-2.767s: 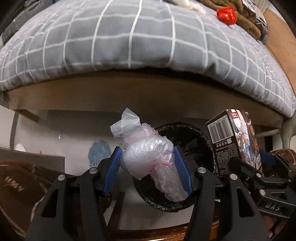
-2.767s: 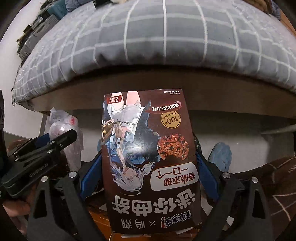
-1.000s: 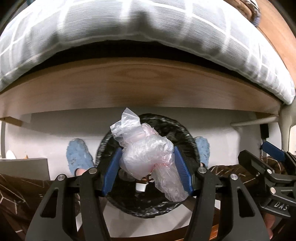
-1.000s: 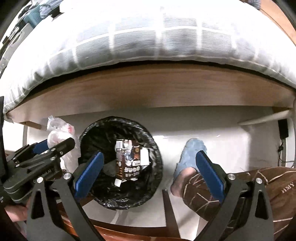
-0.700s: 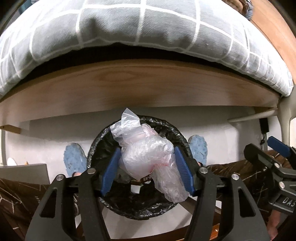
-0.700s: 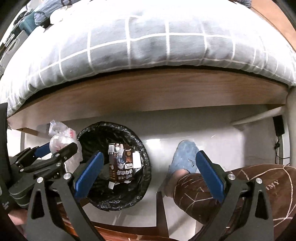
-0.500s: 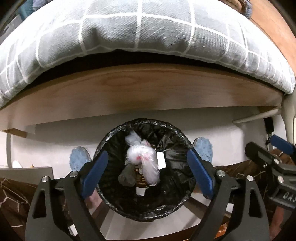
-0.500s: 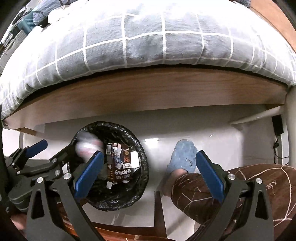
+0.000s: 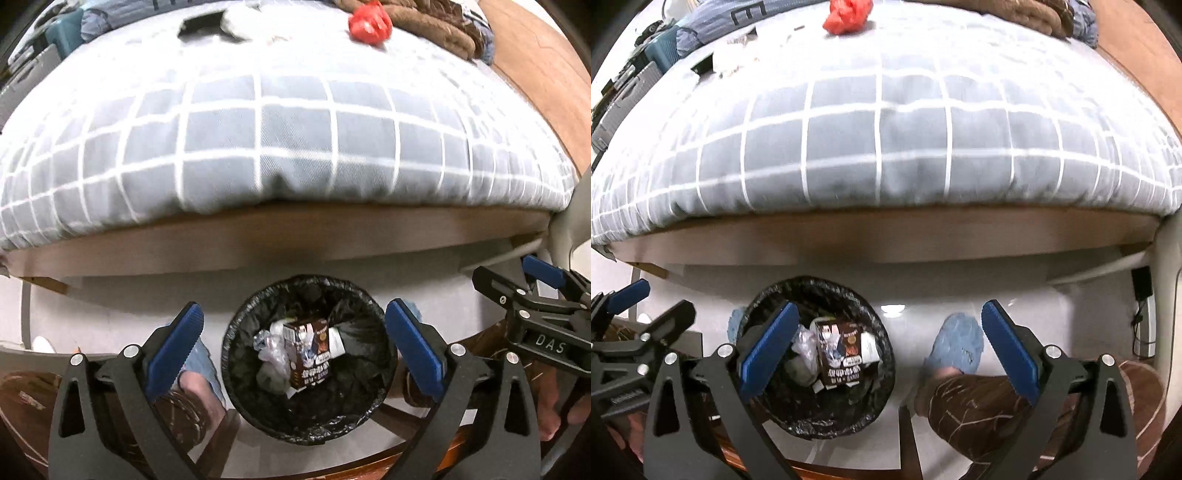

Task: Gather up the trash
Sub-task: 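Move both tools back over the remaining trash on the bed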

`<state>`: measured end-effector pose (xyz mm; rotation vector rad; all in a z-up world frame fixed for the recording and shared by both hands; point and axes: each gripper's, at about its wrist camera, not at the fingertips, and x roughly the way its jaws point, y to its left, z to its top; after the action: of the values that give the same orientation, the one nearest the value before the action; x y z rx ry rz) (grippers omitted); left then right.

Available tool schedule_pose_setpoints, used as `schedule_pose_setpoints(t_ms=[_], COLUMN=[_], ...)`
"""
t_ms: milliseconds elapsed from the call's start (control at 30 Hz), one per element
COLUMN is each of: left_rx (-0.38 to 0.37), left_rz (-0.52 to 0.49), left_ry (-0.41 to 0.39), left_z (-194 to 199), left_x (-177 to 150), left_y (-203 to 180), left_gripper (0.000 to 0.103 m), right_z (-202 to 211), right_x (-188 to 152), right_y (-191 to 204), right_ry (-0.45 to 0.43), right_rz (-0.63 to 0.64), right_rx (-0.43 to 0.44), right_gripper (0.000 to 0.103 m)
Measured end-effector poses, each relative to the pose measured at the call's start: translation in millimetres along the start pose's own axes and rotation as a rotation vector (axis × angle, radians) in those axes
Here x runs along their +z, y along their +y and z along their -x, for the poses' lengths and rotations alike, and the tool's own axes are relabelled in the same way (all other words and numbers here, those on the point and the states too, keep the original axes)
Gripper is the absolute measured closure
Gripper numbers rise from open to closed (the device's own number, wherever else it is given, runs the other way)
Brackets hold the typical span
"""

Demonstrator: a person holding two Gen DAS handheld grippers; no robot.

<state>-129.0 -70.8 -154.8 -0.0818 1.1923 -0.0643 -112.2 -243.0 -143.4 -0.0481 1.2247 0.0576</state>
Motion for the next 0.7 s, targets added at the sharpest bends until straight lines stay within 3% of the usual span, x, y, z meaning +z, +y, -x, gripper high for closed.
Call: schedule_pose_setpoints(t_ms=[300,700], left_rx=[-0.005,0.039], left_rz=[0.010,0.033], left_ry=[-0.064,-0.133], left_z=[30,39], left_x=[39,105], left_y=[10,34], left_gripper=[0.006,0.006], right_z=[31,52], right_x=[45,126], right_y=[2,17], right_ry=[-0.085,-0.201], right_rz=[0.011,0.051], right_rx=[0.004,0.006], right_gripper=[0.007,0.007])
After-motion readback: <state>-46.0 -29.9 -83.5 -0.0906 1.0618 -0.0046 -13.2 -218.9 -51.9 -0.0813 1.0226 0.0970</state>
